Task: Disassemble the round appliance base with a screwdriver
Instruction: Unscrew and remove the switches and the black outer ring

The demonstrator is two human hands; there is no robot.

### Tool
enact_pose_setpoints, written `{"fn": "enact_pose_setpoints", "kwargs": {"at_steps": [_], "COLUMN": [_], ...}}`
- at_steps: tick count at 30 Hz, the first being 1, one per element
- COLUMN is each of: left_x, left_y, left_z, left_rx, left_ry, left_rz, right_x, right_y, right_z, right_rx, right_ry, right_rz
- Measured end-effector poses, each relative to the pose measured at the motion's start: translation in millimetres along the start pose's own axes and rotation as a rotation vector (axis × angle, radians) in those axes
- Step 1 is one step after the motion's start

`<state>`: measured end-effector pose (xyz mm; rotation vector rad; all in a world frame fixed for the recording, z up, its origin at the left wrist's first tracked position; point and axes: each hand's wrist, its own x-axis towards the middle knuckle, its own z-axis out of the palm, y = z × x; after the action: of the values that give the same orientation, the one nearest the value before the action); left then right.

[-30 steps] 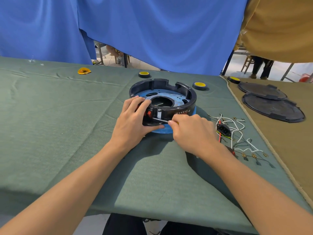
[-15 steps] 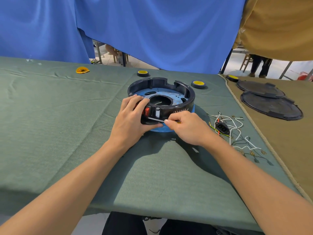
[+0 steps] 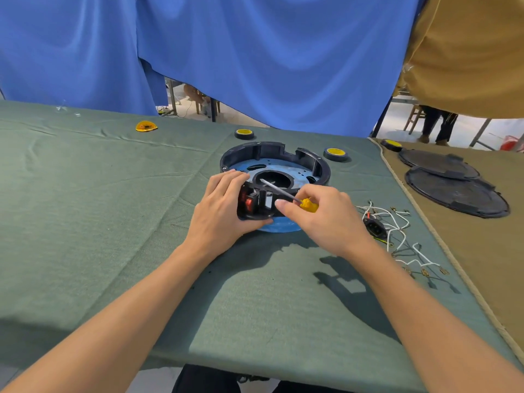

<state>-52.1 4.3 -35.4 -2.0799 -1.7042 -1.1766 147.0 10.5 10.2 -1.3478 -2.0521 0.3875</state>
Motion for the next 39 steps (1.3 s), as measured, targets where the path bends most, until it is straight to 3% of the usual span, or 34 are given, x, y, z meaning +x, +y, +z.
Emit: {"fn": "enact_pose_setpoints", "kwargs": {"at_steps": [11, 23, 27, 30, 34, 39], "left_x": [-2, -2, -2, -1, 3, 2], "left_y": [-4, -4, -4, -1, 3, 5], "left_z": [-2, -3, -1, 1, 2, 2], "left_rx": [-0.214, -0.189, -0.041, 0.028, 0.066, 0.058], "left_ry": [-0.013, -0.026, -0.024, -0.027, -0.032, -0.022], "left_rz": [-0.111, -0.054, 0.049, 0.069, 0.038, 0.043], "right_x": [5, 1, -7, -12, -16, -19], "right_y": [-39, -46, -21, 18, 62, 73], "right_z": [52, 25, -10, -34, -43, -39], "right_rx": [-0.038, 0.100, 0.156, 0.093, 0.012, -0.134], "right_ry": [0.132, 0.156, 0.296, 0.324, 0.194, 0.052], "right_rz": [-0.113, -0.182, -0.084, 0.098, 0.368, 0.364]}}
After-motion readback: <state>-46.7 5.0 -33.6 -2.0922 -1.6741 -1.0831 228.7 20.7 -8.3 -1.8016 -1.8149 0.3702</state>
